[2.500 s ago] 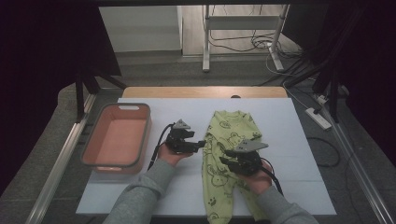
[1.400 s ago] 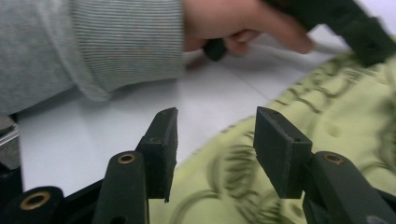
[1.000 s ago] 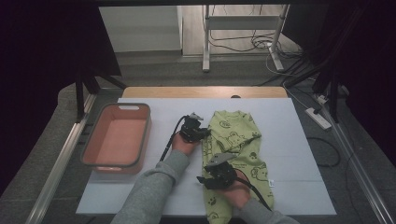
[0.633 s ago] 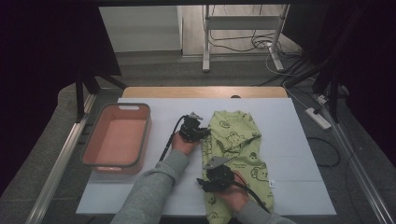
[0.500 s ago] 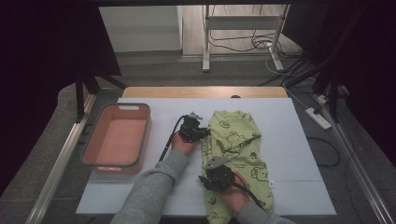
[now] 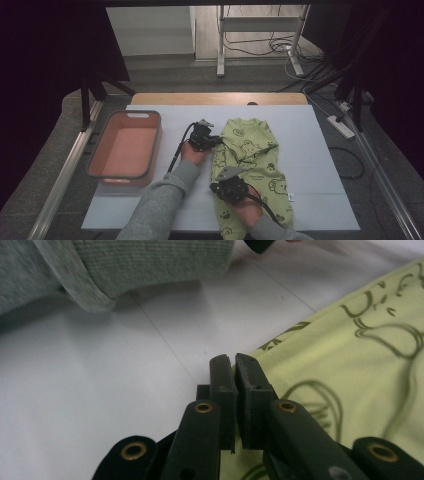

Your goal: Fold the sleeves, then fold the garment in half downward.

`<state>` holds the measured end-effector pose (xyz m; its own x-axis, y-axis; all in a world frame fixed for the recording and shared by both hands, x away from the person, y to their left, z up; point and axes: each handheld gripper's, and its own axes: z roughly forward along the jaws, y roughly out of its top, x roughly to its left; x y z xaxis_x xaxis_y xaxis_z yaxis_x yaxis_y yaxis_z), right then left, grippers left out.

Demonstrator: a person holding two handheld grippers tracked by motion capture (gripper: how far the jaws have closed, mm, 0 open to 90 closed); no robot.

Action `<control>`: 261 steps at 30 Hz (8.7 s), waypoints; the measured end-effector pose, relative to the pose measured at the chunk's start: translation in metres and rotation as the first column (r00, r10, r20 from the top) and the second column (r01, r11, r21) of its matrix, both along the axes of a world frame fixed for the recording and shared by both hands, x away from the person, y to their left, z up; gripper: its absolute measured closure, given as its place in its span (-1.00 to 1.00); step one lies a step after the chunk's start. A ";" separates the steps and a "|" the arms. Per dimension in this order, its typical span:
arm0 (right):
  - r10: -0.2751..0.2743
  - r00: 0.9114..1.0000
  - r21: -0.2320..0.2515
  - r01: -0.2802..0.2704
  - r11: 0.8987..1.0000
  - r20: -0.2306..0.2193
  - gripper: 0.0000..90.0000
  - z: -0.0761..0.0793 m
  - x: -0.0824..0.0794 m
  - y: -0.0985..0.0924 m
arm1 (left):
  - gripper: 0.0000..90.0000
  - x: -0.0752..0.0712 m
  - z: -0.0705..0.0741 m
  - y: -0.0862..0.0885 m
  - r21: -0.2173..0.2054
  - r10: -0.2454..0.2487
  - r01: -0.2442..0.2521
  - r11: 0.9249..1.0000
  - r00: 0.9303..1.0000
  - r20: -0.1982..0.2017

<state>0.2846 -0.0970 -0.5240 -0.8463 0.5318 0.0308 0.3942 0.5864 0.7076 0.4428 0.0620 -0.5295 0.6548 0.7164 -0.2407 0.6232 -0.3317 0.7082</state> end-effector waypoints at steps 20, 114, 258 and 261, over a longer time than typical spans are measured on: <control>0.064 0.998 0.069 -0.065 0.996 0.006 0.93 0.003 0.000 0.029 | 0.82 -0.009 0.005 0.041 0.002 0.082 -0.082 0.997 0.997 -0.005; -0.160 0.984 0.189 0.145 0.971 0.071 -0.05 0.035 0.041 -0.112 | -0.30 -0.051 0.028 0.058 -0.032 0.023 -0.021 0.999 0.998 0.059; -0.331 0.943 0.276 0.329 0.903 -0.038 0.84 0.037 0.188 -0.103 | 0.83 -0.008 0.030 0.045 -0.064 0.063 -0.059 0.996 0.996 0.068; -0.339 0.941 0.275 0.328 0.904 -0.010 0.84 0.048 0.182 -0.102 | 0.84 -0.012 0.038 0.046 -0.071 0.069 -0.062 0.996 0.994 0.090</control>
